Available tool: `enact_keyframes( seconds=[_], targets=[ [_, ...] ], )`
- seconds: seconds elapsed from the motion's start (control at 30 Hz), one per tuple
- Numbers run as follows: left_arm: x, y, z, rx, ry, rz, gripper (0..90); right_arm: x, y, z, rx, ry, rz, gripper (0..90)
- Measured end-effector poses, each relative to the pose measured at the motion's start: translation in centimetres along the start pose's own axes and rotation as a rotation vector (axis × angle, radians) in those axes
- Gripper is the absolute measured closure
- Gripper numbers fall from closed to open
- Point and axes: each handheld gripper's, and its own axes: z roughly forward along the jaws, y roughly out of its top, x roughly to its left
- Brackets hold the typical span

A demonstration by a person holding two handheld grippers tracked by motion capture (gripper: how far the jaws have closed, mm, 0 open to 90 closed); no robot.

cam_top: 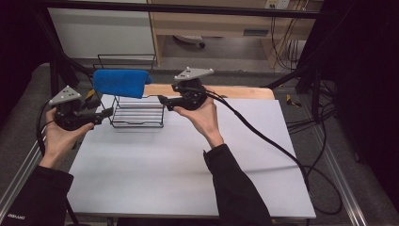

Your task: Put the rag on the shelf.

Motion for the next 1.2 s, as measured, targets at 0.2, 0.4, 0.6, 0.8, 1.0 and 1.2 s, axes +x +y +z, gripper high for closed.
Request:
enact_keyframes(
  seconds=[0.2,0.4,0.6,0.8,1.0,1.2],
  targets=[
    [-1.2,-2.2,1.0,0.044,-0.017,0.003,23.7,-1.5,-2.6,-2.6,0.014,-0.025,0.042,23.4],
    [-2.4,-4.0,2.1,0.046,-0.028,0.003,15.2,-3.1,-5.6,-5.5,0.011,-0.041,0.083,14.4],
    [-3.5,-6.1,2.8,0.06,-0.055,0.004,11.5,-4.7,-9.1,-8.3,0.014,-0.059,0.134,9.5],
    [-4.4,-8.1,3.2,0.073,-0.066,-0.004,10.2,-5.9,-12.9,-10.6,0.028,-0.065,0.181,7.4],
    [-5.1,-10.0,3.5,0.093,-0.082,-0.002,10.3,-6.7,-16.8,-12.5,0.042,-0.073,0.232,6.1],
    [-5.4,-11.9,3.9,0.115,-0.095,0.015,11.2,-7.2,-20.3,-14.0,0.063,-0.095,0.268,4.0]
  ],
)
